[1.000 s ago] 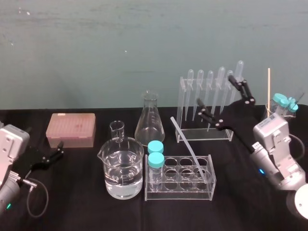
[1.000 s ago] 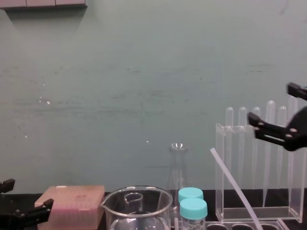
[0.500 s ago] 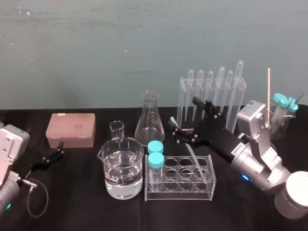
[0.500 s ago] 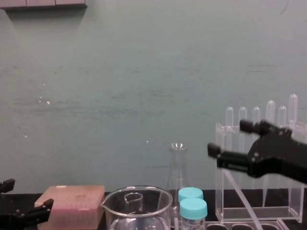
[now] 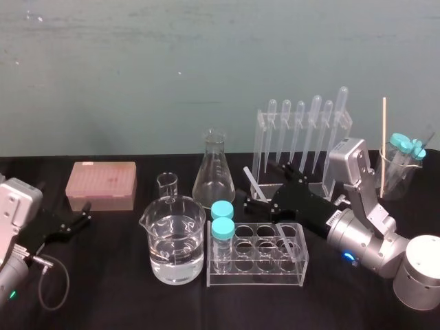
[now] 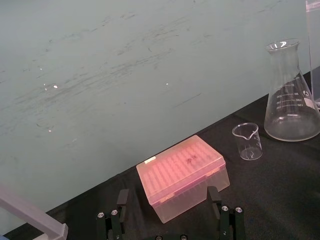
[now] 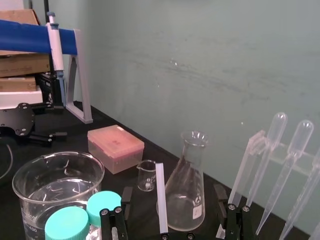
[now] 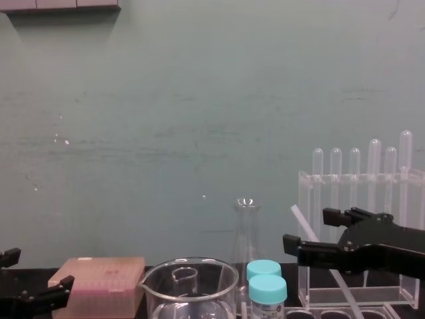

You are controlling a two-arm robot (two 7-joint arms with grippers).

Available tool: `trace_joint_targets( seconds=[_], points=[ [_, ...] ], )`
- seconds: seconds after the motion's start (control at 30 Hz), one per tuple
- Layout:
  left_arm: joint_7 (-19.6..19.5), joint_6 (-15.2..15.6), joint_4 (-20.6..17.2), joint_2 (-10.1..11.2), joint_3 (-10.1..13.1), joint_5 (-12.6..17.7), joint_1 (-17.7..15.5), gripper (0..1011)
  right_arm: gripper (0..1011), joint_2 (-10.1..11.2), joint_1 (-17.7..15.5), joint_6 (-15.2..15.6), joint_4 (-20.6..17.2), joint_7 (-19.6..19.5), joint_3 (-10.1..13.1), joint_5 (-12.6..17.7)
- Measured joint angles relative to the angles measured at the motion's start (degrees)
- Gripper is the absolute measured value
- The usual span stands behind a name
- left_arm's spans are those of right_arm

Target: Pick up the stirring rod with one hand, then place it down.

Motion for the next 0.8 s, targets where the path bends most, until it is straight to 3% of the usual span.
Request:
trace_joint_targets(
  seconds=[0.6, 0.8],
  points=[
    [0.0, 0.0, 0.0, 0.0, 0.0, 0.0, 0.0, 1000, 1004, -0.47, -0.27, 1.29, 0.07, 0.02, 0.58, -0.27],
    [0.0, 0.0, 0.0, 0.0, 0.0, 0.0, 0.0, 1000, 894, -0.45, -0.25, 1.29, 0.08, 0.06, 0.55, -0.22]
  ],
)
